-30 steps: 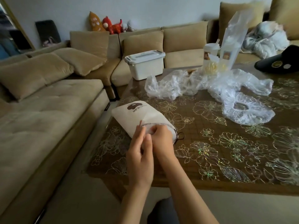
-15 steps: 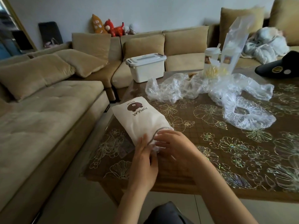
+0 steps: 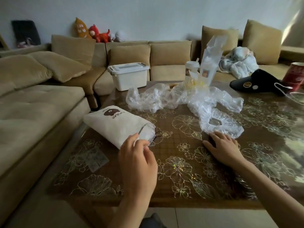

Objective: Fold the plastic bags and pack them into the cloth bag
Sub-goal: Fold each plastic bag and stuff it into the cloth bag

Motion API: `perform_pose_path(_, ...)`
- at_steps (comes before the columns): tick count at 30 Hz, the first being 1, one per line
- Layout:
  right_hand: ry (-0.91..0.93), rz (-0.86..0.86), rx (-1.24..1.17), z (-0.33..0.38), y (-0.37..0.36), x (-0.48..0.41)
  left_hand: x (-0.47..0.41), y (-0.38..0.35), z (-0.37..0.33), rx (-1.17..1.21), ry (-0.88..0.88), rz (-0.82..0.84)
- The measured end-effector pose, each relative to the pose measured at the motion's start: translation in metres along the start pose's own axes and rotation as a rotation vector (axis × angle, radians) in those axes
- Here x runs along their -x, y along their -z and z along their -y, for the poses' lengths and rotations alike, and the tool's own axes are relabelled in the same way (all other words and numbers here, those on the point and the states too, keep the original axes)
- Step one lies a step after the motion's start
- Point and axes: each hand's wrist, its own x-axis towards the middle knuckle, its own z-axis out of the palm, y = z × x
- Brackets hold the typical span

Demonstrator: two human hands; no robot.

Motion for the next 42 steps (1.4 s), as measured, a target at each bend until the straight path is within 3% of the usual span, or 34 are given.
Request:
perform_pose_path(4,0.07,-0.18,-0.038,0.01,0.003,0.012,0.003,-0.004,-0.014,0.063,-0.047,0.107)
perform_pose_path(9,0.409,-0.459,-0.164,0.025,0.012,0.048,0.0,-0.009,-0.02,0.066,-0.152,0.283)
perform_pose_path(14,0.585,-0.308,-0.522,0.026,0.026,0.093,0.015,-0.028,-0.03,-0.075,-0.287,0.608)
perform_pose_path(18,0.614,-0.058,-0.706,0.021,0.032,0.119,0.021,-0.04,-0.035,-0.196,-0.36,0.703)
perform_pose_path(21,0.626,0.073,-0.515,0.005,0.035,0.119,0.022,-0.041,-0.036,-0.098,-0.264,0.716)
perform_pose_path(23,0.615,0.038,-0.363,-0.002,0.032,0.113,0.022,-0.035,-0.031,-0.015,-0.179,0.775)
perform_pose_path(26,0.657,-0.078,-0.425,-0.012,0.021,0.099,0.022,-0.026,-0.028,0.01,-0.149,0.873)
perform_pose_path(30,0.632,-0.013,-0.484,-0.022,0.021,0.089,0.02,-0.011,-0.026,-0.014,-0.103,0.968)
perform_pose_path(36,0.539,0.252,-0.624,-0.026,0.026,0.074,0.008,-0.002,-0.008,0.103,0.111,0.87)
perform_pose_path(42,0.382,0.181,-0.658,-0.004,0.031,0.049,0.0,-0.014,0.002,0.234,0.355,0.638)
